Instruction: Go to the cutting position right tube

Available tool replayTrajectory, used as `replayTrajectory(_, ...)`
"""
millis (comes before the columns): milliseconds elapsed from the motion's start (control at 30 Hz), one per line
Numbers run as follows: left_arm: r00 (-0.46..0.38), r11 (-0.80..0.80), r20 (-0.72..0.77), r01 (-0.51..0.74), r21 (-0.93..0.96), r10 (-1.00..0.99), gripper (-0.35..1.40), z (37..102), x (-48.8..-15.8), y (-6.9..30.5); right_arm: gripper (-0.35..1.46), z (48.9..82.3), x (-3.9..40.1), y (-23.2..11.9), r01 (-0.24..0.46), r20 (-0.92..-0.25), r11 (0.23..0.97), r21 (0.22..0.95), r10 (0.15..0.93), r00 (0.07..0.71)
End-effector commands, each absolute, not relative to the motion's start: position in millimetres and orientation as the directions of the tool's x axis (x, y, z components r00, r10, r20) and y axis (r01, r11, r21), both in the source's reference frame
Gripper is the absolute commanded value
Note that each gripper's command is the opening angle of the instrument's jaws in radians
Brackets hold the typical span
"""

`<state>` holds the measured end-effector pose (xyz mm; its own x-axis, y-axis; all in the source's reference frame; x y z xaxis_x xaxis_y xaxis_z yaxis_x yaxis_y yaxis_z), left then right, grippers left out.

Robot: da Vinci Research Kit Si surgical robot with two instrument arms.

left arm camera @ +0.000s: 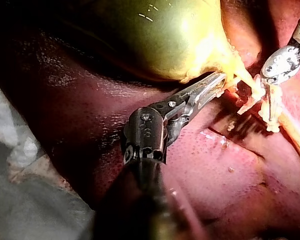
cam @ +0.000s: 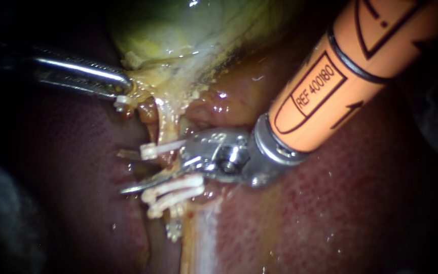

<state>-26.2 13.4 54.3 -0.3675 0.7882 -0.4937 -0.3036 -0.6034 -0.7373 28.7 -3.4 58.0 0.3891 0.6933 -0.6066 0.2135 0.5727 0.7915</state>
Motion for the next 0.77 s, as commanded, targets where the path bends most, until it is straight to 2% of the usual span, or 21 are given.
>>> replayTrajectory(33, -0.368, -0.604, -0.494, -0.303, -0.738, 0.788, -0.35, 54.3, -26.2, 13.4, 1.33, 57.5, 28.8, -3.4, 0.218, -0.607, 0.571, 0.792, 0.694, 0.387)
replayTrajectory(300, -0.368, -0.604, -0.494, -0.303, -0.738, 0.788, -0.35, 54.3, -26.1, 13.4, 1.33, 54.4, 28.9, -3.3, 0.236, -0.603, 0.556, 0.797, 0.712, 0.359)
replayTrajectory(767, -0.368, -0.604, -0.494, -0.302, -0.738, 0.788, -0.35, 54.5, -26.1, 13.5, 1.32, 55.0, 28.9, -3.5, 0.227, -0.587, 0.543, 0.809, 0.723, 0.364)
